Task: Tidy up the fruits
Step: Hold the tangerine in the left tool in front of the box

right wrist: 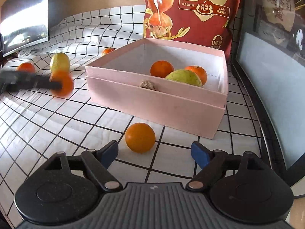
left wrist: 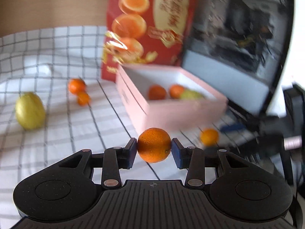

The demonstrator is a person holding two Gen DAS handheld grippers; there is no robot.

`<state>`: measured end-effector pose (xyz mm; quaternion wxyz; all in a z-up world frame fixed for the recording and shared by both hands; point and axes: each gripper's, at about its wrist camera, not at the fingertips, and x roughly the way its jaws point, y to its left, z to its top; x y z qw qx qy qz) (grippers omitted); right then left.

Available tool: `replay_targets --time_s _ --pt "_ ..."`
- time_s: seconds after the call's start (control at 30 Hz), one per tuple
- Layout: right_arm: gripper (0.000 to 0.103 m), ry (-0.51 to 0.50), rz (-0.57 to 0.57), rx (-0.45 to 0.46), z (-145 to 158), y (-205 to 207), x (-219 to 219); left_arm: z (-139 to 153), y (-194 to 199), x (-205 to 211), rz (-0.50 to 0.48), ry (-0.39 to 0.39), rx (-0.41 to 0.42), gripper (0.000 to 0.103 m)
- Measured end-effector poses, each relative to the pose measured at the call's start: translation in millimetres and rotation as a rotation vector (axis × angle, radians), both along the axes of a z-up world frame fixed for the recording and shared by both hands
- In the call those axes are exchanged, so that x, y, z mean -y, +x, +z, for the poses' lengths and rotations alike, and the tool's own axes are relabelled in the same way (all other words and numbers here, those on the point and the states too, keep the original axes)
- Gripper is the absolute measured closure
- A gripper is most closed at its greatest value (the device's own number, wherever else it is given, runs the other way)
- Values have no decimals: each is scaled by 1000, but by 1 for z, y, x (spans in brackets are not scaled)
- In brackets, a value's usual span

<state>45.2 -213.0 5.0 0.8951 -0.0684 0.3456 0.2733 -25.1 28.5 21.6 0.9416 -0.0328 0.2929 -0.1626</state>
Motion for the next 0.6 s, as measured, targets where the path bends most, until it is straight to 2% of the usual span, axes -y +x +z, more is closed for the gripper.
replay_targets --time_s 0.1,0.17,0.33,0.6 --pt "15 6 -9 -12 0 2 2 -11 -8 13 -8 42 -8 58" --pt "14 4 -10 -13 -1 3 2 -12 -11 16 2 62 18 58" --pt "6 -2 5 -25 -2 6 0 -14 -4 20 28 49 27 57" --pt "4 -5 11 -29 -3 6 -2 -12 12 27 48 47 14 57"
